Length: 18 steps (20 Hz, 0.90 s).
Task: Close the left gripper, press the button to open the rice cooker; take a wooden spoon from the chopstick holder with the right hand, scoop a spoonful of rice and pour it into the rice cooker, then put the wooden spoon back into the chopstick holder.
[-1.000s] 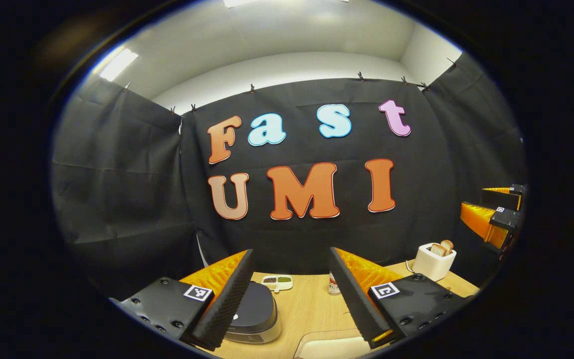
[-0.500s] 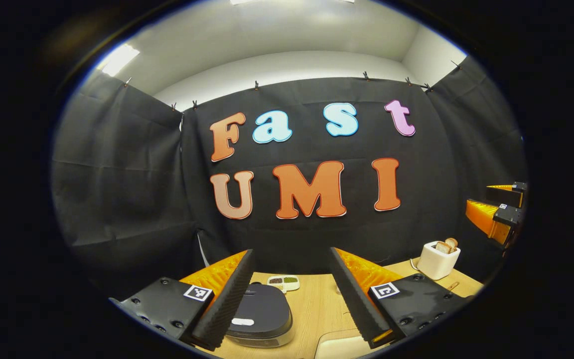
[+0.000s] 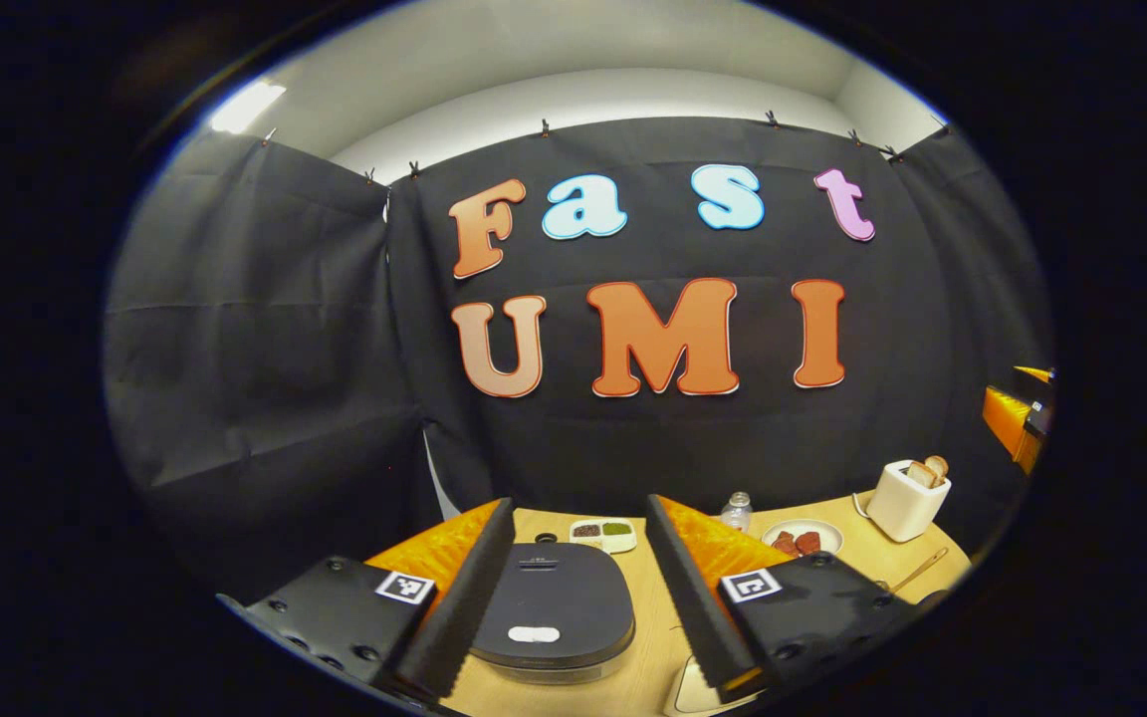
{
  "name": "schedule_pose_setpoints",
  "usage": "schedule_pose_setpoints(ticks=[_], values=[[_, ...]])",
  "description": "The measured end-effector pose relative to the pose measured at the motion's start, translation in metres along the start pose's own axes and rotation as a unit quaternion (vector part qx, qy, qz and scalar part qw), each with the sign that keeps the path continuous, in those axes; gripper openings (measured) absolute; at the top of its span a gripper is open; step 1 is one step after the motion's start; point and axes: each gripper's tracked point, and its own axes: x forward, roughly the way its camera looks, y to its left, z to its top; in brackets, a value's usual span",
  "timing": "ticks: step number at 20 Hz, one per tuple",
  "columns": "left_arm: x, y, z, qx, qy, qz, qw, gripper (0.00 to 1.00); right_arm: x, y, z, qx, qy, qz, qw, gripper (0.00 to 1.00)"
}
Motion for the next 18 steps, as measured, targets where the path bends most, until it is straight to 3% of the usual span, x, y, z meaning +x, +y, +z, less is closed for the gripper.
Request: schedule_pose_setpoints(ticks=[3, 5, 11, 12, 13, 18], values=[[0.01, 0.005, -0.015, 0.013, 0.031, 0.007, 0.999, 0.31, 0.001, 0.0, -0.004, -0.006, 0.005, 0.0, 1.0, 0.95], [0.02, -0.004, -0.035, 0.002, 0.075, -0.01, 0.997, 0.05, 0.002, 0.0, -0.007, -0.012, 0.007, 0.0, 1.0, 0.95], [0.043, -0.001, -0.092, -0.069, 0.211, -0.008, 0.975, 0.06, 0.01, -0.005, -0.016, -0.021, 0.018, 0.0, 1.0, 0.95], [0.046, -0.001, -0.103, -0.076, 0.236, -0.01, 0.969, 0.0, 0.012, -0.005, -0.017, -0.022, 0.019, 0.001, 1.0, 0.95], [0.047, -0.003, -0.113, -0.084, 0.259, -0.012, 0.962, 0.05, 0.013, -0.005, -0.019, -0.023, 0.022, 0.001, 0.999, 0.95], [0.06, 0.005, -0.159, -0.134, 0.37, -0.014, 0.919, 0.05, 0.019, -0.008, -0.035, -0.028, 0.042, 0.002, 0.999, 0.95]])
